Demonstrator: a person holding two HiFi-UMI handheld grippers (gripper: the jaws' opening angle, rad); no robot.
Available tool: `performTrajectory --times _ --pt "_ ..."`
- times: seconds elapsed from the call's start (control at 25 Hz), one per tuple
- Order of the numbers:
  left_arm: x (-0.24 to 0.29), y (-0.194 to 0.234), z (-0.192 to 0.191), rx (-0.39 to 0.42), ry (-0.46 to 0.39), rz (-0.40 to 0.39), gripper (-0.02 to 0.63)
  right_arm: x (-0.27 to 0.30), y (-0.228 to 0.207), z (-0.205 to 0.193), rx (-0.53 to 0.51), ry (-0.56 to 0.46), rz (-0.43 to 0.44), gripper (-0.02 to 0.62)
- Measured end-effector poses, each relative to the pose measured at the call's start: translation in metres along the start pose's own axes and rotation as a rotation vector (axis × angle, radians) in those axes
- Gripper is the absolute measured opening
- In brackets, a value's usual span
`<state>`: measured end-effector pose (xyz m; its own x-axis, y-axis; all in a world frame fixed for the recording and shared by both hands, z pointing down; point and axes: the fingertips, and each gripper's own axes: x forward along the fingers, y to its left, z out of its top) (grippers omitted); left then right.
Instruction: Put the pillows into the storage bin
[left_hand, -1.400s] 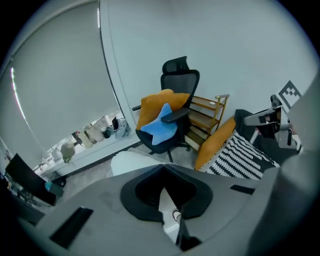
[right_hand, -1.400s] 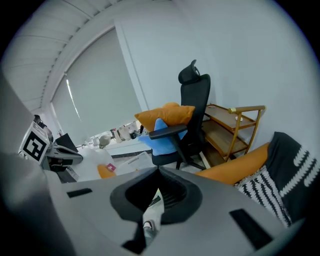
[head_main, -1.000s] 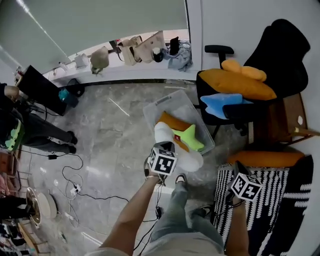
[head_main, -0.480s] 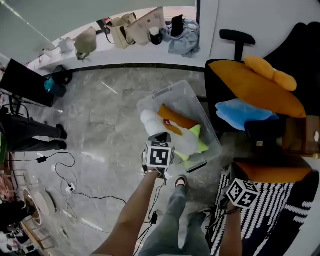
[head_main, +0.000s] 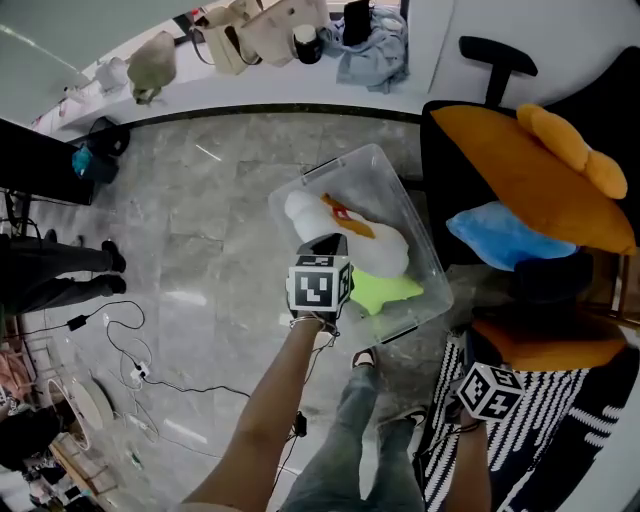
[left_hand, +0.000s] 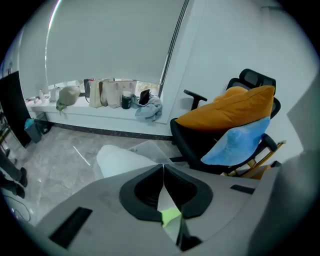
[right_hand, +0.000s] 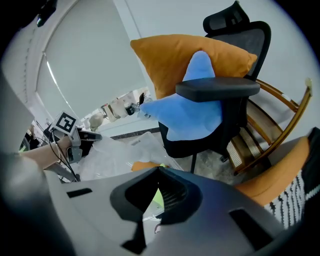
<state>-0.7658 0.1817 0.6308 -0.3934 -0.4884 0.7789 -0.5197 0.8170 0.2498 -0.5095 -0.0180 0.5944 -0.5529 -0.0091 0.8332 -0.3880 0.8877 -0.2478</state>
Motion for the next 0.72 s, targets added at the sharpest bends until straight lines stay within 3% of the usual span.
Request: performTrajectory --times 0.08,0.16,0.2,0.44,0.72 --pt "0.005 -0.004 -0.004 -0.022 0.006 -0.039 0.015 0.002 0.0 0.001 0.001 0.006 -0.005 0.002" --pt "0.008 -0.007 -0.015 -0.052 0.026 -0.068 0.116 0.004 0.0 0.001 0.004 0.008 -0.007 0.002" --pt "0.009 -0.006 -0.021 -0.067 0.037 -0.072 0.132 0.005 0.001 0.001 0.005 0.01 -0.006 0.002" --pt "0.011 0.001 -0.05 -0.099 0.091 -0.055 0.14 0.016 0.01 0.001 -0.002 0.023 0.015 0.002" --pt "-0.014 0.001 -0.05 -0.113 0.055 -0.046 0.14 0.0 0.018 0.003 -0.029 -0.004 0.023 0.002"
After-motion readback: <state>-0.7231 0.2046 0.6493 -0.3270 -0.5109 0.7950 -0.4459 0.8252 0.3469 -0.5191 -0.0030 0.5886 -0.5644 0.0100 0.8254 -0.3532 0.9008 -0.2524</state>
